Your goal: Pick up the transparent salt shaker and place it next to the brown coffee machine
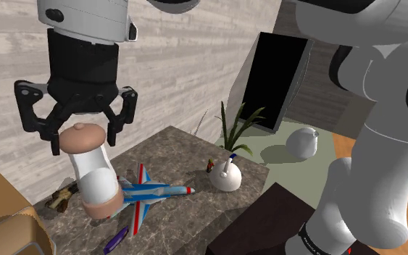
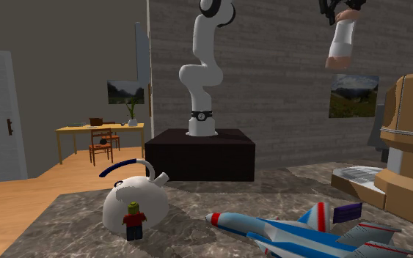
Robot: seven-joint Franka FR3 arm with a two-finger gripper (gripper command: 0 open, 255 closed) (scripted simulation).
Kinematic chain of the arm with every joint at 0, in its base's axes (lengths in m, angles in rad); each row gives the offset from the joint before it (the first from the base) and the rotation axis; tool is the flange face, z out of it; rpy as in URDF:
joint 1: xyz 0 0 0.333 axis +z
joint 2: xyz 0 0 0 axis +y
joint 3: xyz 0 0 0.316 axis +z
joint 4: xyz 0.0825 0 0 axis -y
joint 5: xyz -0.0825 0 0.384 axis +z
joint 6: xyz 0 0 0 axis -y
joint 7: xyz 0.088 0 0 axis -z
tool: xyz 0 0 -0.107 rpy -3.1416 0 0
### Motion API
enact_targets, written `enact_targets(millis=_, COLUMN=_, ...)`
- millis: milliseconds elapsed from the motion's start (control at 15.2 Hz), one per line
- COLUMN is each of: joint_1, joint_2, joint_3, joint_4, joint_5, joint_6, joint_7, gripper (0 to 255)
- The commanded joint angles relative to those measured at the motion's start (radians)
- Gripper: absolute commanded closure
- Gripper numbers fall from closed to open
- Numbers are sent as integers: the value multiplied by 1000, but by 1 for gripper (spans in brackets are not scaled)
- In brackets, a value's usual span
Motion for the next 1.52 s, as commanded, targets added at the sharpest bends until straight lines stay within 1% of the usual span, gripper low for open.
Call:
enact_targets(millis=0, joint_1=-4, joint_2=-10, joint_3=-1, joint_4=-40, joint_5=6, joint_6=32, joint_7=-5, gripper=255)
enact_targets(millis=660, joint_1=-11, joint_2=-32, joint_3=-5, joint_4=-200, joint_5=18, joint_6=172, joint_7=-19, gripper=255)
enact_targets(millis=1452, joint_1=-12, joint_2=-22, joint_3=-6, joint_4=-350, joint_5=16, joint_6=331, joint_7=-25, gripper=255)
